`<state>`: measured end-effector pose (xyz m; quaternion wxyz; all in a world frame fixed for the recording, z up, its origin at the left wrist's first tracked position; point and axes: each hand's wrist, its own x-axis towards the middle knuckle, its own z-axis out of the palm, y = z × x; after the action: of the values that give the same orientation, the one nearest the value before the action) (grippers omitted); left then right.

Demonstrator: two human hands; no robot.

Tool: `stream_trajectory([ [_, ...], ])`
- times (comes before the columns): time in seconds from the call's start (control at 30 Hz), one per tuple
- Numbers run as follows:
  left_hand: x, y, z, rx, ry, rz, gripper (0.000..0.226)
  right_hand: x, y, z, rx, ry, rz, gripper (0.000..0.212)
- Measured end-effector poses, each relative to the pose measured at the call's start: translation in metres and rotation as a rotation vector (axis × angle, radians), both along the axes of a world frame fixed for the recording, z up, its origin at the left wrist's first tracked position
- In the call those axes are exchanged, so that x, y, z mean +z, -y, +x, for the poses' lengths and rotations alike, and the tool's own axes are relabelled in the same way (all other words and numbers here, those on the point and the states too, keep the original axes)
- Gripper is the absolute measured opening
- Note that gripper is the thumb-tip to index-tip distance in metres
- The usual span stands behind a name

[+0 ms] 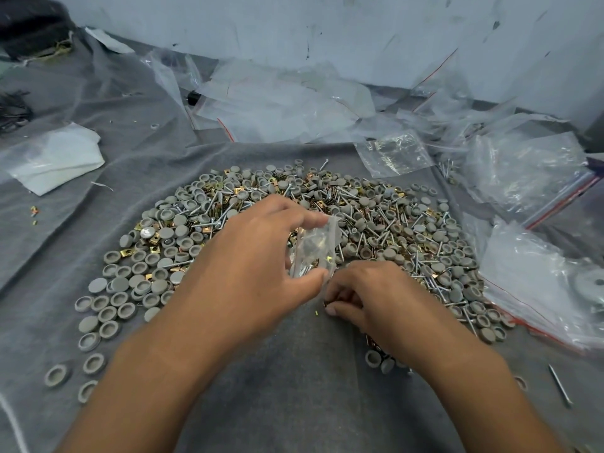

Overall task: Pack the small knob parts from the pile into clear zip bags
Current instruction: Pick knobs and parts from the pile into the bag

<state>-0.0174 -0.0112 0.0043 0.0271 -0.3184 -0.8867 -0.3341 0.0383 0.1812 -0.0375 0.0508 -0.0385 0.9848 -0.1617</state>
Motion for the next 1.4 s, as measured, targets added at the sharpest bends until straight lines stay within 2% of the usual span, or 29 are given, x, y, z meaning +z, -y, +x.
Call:
stream_trajectory([
  [0.1, 0.000, 0.000, 0.001, -0.005, -0.008, -0.011, 0.055, 0.010, -0.006, 0.002, -0.061, -0.107, -0.120, 0.003],
  [0.2, 0.000, -0.002, 0.002, -0.006, -0.008, -0.020, 0.058, 0.032, -0.007, 0.008, -0.165, -0.506, -0.438, 0.005],
  [0.27, 0.001, -0.003, 0.003, -0.012, -0.002, -0.018, 0.057, 0.042, 0.002, 0.010, -0.094, -0.699, -0.474, 0.006],
  [0.4, 0.001, -0.004, 0.003, -0.026, -0.008, -0.033, 0.052, 0.037, 0.014, 0.010, -0.007, -0.719, -0.288, 0.013],
  [0.6, 0.003, -0.004, 0.004, -0.034, 0.000, -0.030, 0.058, 0.043, 0.015, 0.014, -0.050, -0.881, -0.499, 0.013],
  [0.73, 0.005, -0.004, 0.004, -0.047, 0.013, -0.048, 0.052, 0.039, 0.019, 0.011, 0.034, -0.782, -0.435, 0.010],
  [0.83, 0.006, -0.004, 0.004, -0.049, 0.009, -0.030, 0.049, 0.037, 0.014, 0.008, 0.006, -0.755, -0.433, 0.009],
  [0.97, 0.009, -0.003, 0.003, -0.045, -0.047, 0.025, 0.041, 0.034, 0.000, 0.005, -0.054, -0.624, -0.421, 0.027],
  [1.03, 0.010, -0.003, 0.004, -0.052, -0.103, 0.089, 0.040, 0.033, -0.002, 0.002, -0.073, -0.587, -0.441, 0.025],
  [1.17, 0.010, -0.001, 0.004, 0.003, -0.102, 0.305, 0.035, 0.035, 0.000, 0.000, -0.110, -0.618, -0.591, 0.013],
  [1.3, 0.010, -0.002, 0.003, -0.012, 0.132, 0.678, 0.022, 0.038, 0.003, 0.002, -0.139, -0.617, -0.853, 0.012],
  [1.4, 0.012, -0.004, 0.002, 0.002, 0.248, 0.866, 0.022, 0.037, 0.007, 0.003, -0.125, -0.592, -0.934, 0.013],
])
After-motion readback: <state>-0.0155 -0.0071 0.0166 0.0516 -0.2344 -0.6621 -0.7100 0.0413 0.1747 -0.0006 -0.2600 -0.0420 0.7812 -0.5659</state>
